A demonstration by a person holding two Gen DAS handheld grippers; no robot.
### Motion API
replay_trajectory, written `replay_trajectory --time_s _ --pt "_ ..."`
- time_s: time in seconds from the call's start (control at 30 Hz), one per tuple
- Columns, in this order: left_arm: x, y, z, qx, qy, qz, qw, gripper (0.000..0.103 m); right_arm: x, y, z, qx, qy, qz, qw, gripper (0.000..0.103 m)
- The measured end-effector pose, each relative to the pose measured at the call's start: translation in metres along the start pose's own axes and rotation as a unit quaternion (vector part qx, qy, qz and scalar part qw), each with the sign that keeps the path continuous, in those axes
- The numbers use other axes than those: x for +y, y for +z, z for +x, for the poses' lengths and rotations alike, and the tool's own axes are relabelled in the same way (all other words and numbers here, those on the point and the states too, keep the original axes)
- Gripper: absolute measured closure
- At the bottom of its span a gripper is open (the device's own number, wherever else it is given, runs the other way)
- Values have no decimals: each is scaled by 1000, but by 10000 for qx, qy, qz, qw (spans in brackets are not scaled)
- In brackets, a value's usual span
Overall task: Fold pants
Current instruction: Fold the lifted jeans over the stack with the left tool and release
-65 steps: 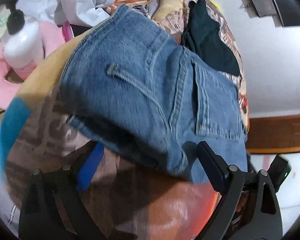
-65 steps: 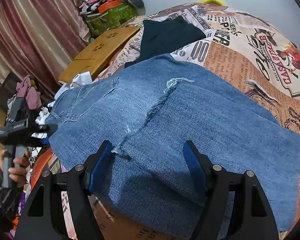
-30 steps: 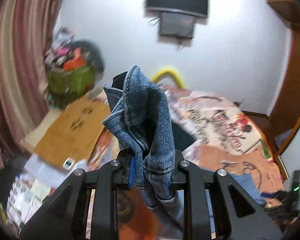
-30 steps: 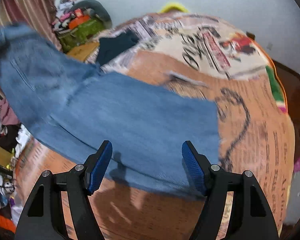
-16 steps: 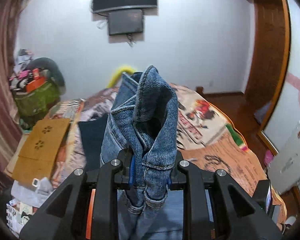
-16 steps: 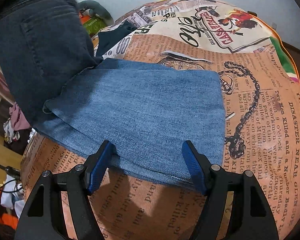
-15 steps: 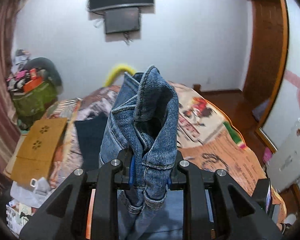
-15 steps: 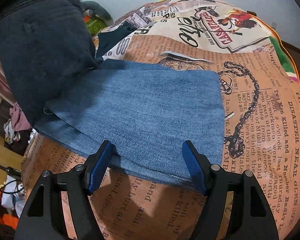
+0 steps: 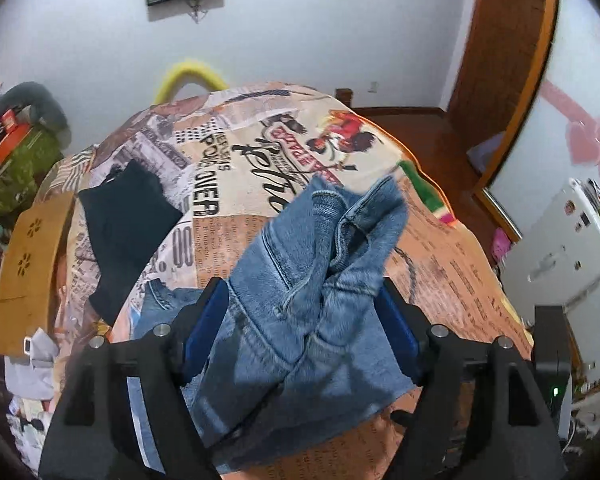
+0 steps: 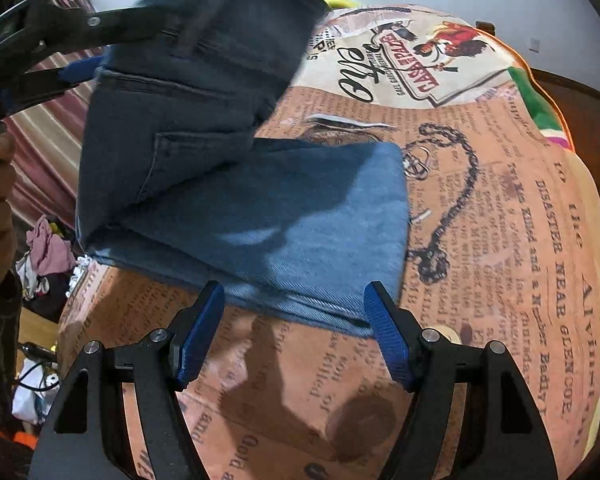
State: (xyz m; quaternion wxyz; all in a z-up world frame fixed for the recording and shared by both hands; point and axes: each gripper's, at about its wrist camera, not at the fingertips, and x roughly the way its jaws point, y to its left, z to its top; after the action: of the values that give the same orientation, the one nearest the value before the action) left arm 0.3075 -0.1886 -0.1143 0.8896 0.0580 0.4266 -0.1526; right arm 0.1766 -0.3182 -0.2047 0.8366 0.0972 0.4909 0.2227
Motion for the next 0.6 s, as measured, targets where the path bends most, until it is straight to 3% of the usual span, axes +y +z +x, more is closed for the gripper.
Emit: replay_trajectory --time_s 0.13,0.23,0.33,0.43,0.6 --pt "6 -3 -9 -281 227 161 9992 19 -3 -5 -2 20 -35 56 10000 34" --pt "19 -2 -18 -440 195 125 9988 11 -5 -8 -2 29 -30 108 9999 34" --pt "36 1 -18 -510 471 117 9975 8 -6 -10 2 94 -1 144 9999 32" --pt "58 2 -3 -337 701 165 9968 7 -3 -9 4 113 -64 95 9999 30" --pt "105 7 48 269 1116 137 9933 7 1 -6 7 143 -121 42 9998 29"
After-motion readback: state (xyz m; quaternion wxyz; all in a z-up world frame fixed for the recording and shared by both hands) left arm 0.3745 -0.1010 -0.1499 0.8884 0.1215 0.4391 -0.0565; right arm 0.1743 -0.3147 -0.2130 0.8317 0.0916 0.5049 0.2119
